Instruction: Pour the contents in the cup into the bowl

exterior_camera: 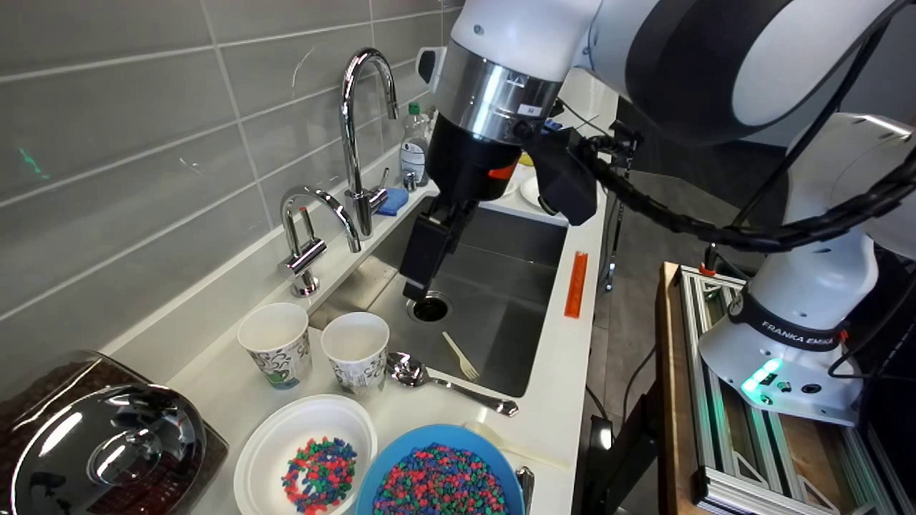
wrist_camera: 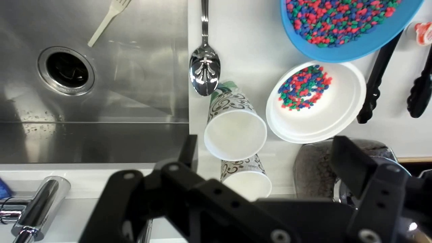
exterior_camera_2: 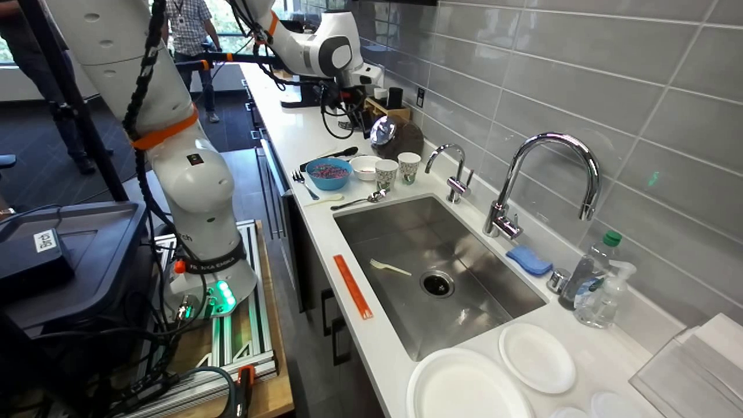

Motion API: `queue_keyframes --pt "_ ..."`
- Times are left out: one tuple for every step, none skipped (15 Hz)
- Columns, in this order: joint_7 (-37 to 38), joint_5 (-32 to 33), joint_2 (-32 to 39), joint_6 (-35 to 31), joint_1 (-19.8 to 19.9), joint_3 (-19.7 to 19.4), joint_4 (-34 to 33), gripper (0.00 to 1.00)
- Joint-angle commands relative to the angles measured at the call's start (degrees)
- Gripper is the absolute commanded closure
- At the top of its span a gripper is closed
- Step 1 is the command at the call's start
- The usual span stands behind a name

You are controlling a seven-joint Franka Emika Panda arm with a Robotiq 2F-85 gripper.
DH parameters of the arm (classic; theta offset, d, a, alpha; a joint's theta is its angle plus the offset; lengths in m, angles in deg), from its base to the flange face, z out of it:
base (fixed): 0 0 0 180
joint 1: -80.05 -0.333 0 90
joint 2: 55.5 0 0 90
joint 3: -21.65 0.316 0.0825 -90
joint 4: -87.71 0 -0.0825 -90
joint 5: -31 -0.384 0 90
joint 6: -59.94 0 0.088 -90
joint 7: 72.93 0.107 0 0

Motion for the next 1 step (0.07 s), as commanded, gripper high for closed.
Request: queue_keyframes --pt "-0.57 -0.7 -0.3 0.08 1.63 1.54 0.18 0.0"
